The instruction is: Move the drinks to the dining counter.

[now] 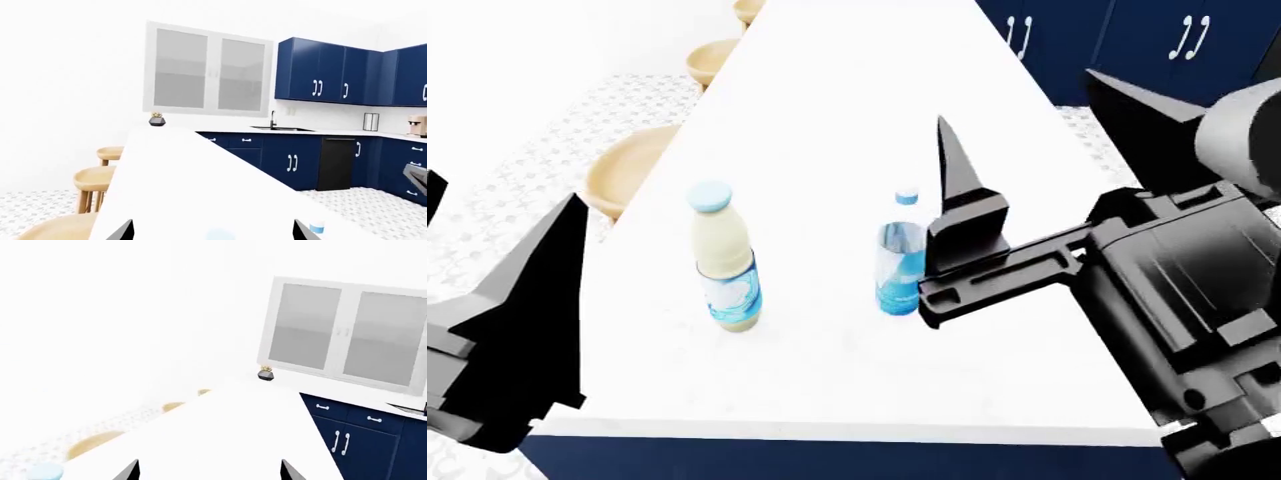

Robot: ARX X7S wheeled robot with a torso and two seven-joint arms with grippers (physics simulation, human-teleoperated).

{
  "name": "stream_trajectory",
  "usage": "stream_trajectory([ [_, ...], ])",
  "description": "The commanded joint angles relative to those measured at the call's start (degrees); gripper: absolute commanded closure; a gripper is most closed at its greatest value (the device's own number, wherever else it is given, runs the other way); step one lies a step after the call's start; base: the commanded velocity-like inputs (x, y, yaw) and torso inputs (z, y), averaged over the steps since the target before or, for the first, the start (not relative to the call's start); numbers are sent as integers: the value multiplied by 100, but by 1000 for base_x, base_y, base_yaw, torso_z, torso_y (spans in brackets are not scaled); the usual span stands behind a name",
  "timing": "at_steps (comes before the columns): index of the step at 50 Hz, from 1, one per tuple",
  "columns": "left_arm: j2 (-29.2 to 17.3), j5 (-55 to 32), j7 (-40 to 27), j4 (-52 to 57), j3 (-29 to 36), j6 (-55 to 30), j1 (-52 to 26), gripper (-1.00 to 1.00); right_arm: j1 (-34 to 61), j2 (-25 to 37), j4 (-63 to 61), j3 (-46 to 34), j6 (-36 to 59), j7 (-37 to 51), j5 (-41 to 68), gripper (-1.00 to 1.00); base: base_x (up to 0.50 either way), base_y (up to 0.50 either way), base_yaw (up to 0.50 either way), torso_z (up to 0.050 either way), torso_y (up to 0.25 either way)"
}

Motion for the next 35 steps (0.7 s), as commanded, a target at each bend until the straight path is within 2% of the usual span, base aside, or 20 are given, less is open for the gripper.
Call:
stream_trajectory([
  [1,-270,-388,-195,114,-194,214,-75,-100,846,501,-454,463,22,603,899,-100,0,0,0,0,0],
  [8,-650,-1143,-467,168,-1151,424,16,-100,1051,866,-537,782,-15,691,1242,-100,0,0,0,0,0],
  [13,-875,-1665,-688,35,-1959,397,62,-100,1068,1032,-549,1319,174,796,1630,-100,0,0,0,0,0],
  [17,-919,-1882,-816,-88,-2407,283,130,-100,967,966,-551,1821,414,968,1936,-100,0,0,0,0,0],
  [25,-1289,-2594,-1231,-403,-3446,191,206,-100,1533,814,-537,2601,845,1589,3023,-100,0,0,0,0,0],
  [35,-1779,-3181,-1688,-755,-4283,46,249,-100,2598,861,-484,2550,866,2031,3841,-100,0,0,0,0,0],
])
